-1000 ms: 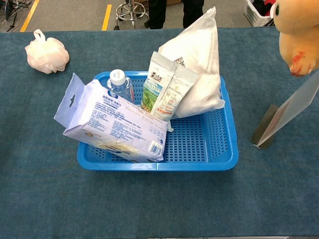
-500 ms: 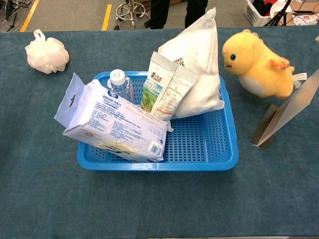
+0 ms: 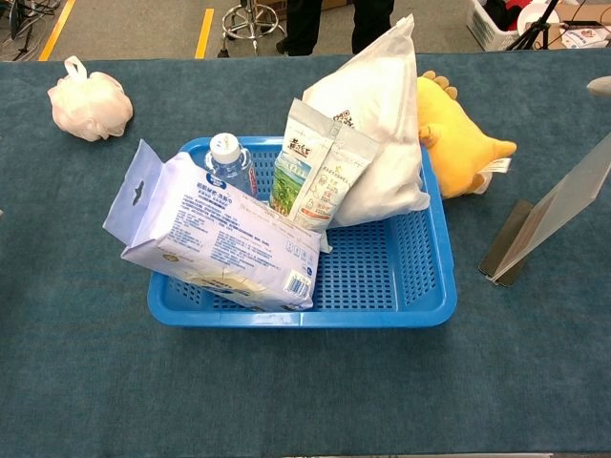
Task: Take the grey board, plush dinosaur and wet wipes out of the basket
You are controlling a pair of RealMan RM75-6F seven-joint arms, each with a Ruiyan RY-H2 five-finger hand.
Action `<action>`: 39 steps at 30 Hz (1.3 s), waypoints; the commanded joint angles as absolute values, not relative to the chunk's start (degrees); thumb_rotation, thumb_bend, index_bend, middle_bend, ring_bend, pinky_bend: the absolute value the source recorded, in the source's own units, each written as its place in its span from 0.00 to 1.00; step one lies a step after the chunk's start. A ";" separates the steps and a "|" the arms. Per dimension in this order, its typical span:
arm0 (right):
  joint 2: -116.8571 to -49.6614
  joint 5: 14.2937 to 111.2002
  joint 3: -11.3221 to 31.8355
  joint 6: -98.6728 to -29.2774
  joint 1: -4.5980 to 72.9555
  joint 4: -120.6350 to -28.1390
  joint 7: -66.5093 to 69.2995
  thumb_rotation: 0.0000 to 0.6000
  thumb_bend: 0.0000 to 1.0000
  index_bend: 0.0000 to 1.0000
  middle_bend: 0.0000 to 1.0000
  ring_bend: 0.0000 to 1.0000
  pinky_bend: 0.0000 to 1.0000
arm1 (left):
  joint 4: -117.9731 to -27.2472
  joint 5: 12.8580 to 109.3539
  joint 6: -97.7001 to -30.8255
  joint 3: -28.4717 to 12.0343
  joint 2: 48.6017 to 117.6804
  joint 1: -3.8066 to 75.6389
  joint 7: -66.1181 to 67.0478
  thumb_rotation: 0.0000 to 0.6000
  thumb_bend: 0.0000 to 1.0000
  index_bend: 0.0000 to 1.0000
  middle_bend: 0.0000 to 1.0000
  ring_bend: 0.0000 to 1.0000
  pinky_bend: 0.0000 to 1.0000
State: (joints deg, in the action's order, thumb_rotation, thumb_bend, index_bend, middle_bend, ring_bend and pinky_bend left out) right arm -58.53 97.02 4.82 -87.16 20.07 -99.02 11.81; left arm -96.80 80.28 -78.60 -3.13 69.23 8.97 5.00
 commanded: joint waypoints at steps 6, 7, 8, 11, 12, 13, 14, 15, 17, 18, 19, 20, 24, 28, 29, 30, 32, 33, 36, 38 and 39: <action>-61.72 96.70 5.84 -87.89 19.89 -95.63 13.21 1.00 0.00 0.18 0.27 0.23 0.49 | -98.61 87.05 -80.31 -2.53 68.45 10.30 4.42 1.00 0.19 0.25 0.17 0.15 0.41; -61.97 96.58 5.92 -87.79 19.93 -95.30 13.22 1.00 0.00 0.18 0.27 0.23 0.49 | -98.76 87.77 -80.59 -2.50 68.44 10.43 4.41 1.00 0.19 0.25 0.15 0.15 0.41; -62.25 96.49 6.03 -87.74 19.97 -94.94 13.21 1.00 0.00 0.18 0.27 0.23 0.49 | -98.91 88.35 -80.81 -2.55 68.39 10.58 4.38 1.00 0.19 0.24 0.13 0.15 0.41; -62.99 96.23 6.34 -87.47 20.16 -94.07 13.24 1.00 0.00 0.18 0.27 0.23 0.49 | -100.05 90.02 -81.45 -2.77 68.00 11.09 3.60 1.00 0.19 0.24 0.11 0.14 0.41; -63.22 96.24 6.45 -87.44 20.24 -93.83 13.35 1.00 0.00 0.18 0.27 0.23 0.49 | -100.88 90.61 -81.52 -2.76 67.62 11.29 2.99 1.00 0.19 0.23 0.11 0.14 0.41; -63.34 96.24 6.50 -87.38 20.28 -93.69 13.39 1.00 0.00 0.18 0.27 0.23 0.49 | -101.50 91.13 -81.50 -2.70 67.26 11.47 2.58 1.00 0.19 0.23 0.10 0.14 0.41; -63.45 96.26 6.54 -87.32 20.32 -93.58 13.37 1.00 0.00 0.18 0.27 0.23 0.49 | -102.11 91.73 -81.40 -2.57 66.87 11.67 2.23 1.00 0.19 0.22 0.10 0.13 0.41; -63.59 96.32 6.56 -87.23 20.37 -93.45 13.34 1.00 0.00 0.18 0.27 0.23 0.49 | -102.94 92.56 -81.18 -2.29 66.25 11.93 1.80 1.00 0.19 0.21 0.10 0.12 0.41; -63.72 96.36 6.51 -87.00 20.42 -93.31 13.27 1.00 0.00 0.18 0.27 0.23 0.49 | -104.24 93.82 -80.79 -1.78 65.29 12.31 1.14 1.00 0.19 0.19 0.09 0.10 0.41; -63.79 96.35 6.48 -86.85 20.43 -93.25 13.20 1.00 0.00 0.18 0.27 0.23 0.49 | -105.08 94.58 -80.51 -1.46 64.68 12.57 0.44 1.00 0.19 0.18 0.09 0.10 0.41; -63.83 96.33 6.47 -86.74 20.44 -93.20 13.16 1.00 0.00 0.18 0.27 0.23 0.49 | -105.68 95.09 -80.23 -1.21 64.19 12.78 -0.14 1.00 0.19 0.17 0.09 0.09 0.41; -63.85 96.31 6.46 -86.63 20.46 -93.15 13.14 1.00 0.00 0.18 0.27 0.23 0.49 | -106.28 95.50 -79.88 -1.00 63.68 13.03 -0.75 1.00 0.19 0.15 0.08 0.09 0.41; -63.79 96.20 6.58 -86.29 20.56 -92.95 13.16 1.00 0.00 0.18 0.27 0.23 0.49 | -108.81 96.71 -78.26 -0.09 61.31 14.08 -3.81 1.00 0.19 0.11 0.04 0.06 0.39; -63.65 96.19 7.05 -86.38 20.73 -93.05 12.84 1.00 0.00 0.18 0.27 0.23 0.48 | -110.41 97.33 -77.16 0.36 60.13 14.86 -4.95 1.00 0.19 0.10 0.04 0.06 0.38; -63.64 96.14 7.21 -86.38 20.81 -93.12 12.70 1.00 0.00 0.18 0.27 0.22 0.48 | -110.65 97.46 -77.01 0.41 60.06 15.00 -4.91 1.00 0.19 0.10 0.04 0.06 0.38; -63.63 96.03 7.46 -86.32 20.95 -93.22 12.47 1.00 0.00 0.18 0.27 0.22 0.48 | -111.00 97.65 -76.80 0.47 60.03 15.19 -4.83 1.00 0.18 0.10 0.04 0.06 0.38; -63.60 95.67 7.85 -86.03 21.21 -93.38 12.16 1.00 0.00 0.18 0.27 0.22 0.48 | -111.46 97.99 -76.52 0.55 60.15 15.48 -4.84 1.00 0.18 0.10 0.04 0.06 0.38; -63.59 95.34 8.08 -85.78 21.35 -93.46 12.03 1.00 0.00 0.18 0.27 0.22 0.48 | -111.69 98.28 -76.25 0.67 60.26 15.71 -4.96 1.00 0.18 0.10 0.04 0.06 0.38; -63.60 94.53 8.46 -85.07 21.66 -93.37 12.09 1.00 0.00 0.18 0.27 0.22 0.48 | -111.87 99.07 -75.76 0.92 60.75 16.26 -5.35 1.00 0.19 0.10 0.04 0.05 0.38; -63.66 94.10 8.63 -84.49 21.92 -93.18 12.38 1.00 0.00 0.18 0.27 0.22 0.48 | -111.59 99.38 -75.44 1.03 61.27 16.62 -5.64 1.00 0.19 0.10 0.03 0.05 0.38; -63.65 94.00 8.69 -84.24 22.06 -93.11 12.47 1.00 0.00 0.18 0.27 0.22 0.48 | -111.42 99.36 -75.27 1.06 61.52 16.76 -5.70 1.00 0.19 0.10 0.03 0.04 0.37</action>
